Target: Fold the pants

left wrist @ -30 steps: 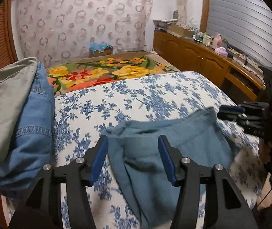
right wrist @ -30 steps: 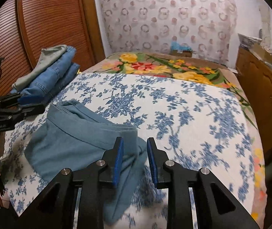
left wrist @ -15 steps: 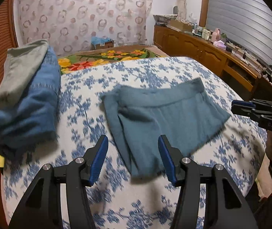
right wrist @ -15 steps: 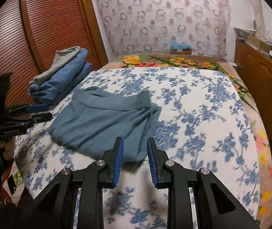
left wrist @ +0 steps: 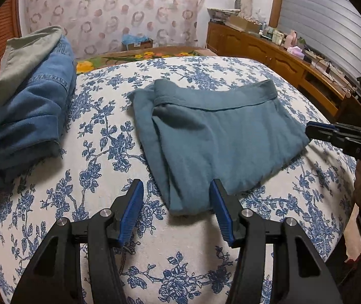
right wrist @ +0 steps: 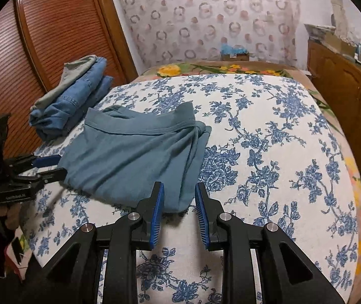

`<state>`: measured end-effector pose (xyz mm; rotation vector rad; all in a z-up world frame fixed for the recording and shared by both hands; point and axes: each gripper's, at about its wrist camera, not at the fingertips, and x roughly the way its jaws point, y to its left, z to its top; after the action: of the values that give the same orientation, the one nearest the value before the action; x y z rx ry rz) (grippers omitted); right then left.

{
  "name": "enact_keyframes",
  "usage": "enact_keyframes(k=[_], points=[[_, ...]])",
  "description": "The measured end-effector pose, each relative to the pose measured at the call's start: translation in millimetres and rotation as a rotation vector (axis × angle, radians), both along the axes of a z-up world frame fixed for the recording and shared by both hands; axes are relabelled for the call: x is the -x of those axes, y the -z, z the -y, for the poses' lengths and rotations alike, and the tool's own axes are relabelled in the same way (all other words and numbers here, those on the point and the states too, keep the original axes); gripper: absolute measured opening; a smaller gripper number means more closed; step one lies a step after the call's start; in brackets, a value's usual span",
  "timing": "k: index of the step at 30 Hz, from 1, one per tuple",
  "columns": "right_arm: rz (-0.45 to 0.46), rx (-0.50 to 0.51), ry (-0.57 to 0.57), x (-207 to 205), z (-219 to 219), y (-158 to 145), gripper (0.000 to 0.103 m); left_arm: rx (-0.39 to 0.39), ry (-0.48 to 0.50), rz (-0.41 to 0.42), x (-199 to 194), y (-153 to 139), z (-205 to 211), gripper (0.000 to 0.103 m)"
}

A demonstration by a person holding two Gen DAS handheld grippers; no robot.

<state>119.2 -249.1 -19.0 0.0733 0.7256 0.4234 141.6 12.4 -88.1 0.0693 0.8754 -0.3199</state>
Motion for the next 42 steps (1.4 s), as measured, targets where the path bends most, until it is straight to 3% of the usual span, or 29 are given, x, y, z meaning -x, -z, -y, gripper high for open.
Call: enact_keyframes(k=[8,11,14,17,25,28,30,32,33,42], points=[[-0.031,-0.014,-0.034,2,-8,8,0.025,0.006,-0.003,-0.005,-2,6,-1,0.056],[-0.021,-0.009,-0.042,3,-10,7,0.006,0.004,-0.002,-0.001,-2,6,-1,0.056],[0.041,0.003,-0.025,11,-5,0,0.002,0.006,0.0,0.002,-2,7,-2,0.057],[0.079,0.001,0.018,18,8,-6,0.0,-0.001,-0.019,0.009,-3,8,-5,0.068],[0.06,-0.031,0.042,23,25,-3,0.0,0.002,-0.024,0.015,-1,8,-4,0.067],[0.058,-0.063,0.024,23,20,-5,0.0,0.009,0.008,0.025,2,6,1,0.051],[0.049,-0.057,0.017,20,12,-4,0.006,0.013,0.019,0.027,5,5,3,0.045],[0.038,-0.045,0.005,14,6,-2,0.023,0.024,0.032,0.023,4,4,5,0.035],[0.032,-0.035,0.006,12,2,0,0.026,0.032,0.04,0.018,3,4,5,0.032],[-0.033,0.051,-0.009,-3,-16,10,0.029,0.043,0.03,0.022,1,4,5,0.013]])
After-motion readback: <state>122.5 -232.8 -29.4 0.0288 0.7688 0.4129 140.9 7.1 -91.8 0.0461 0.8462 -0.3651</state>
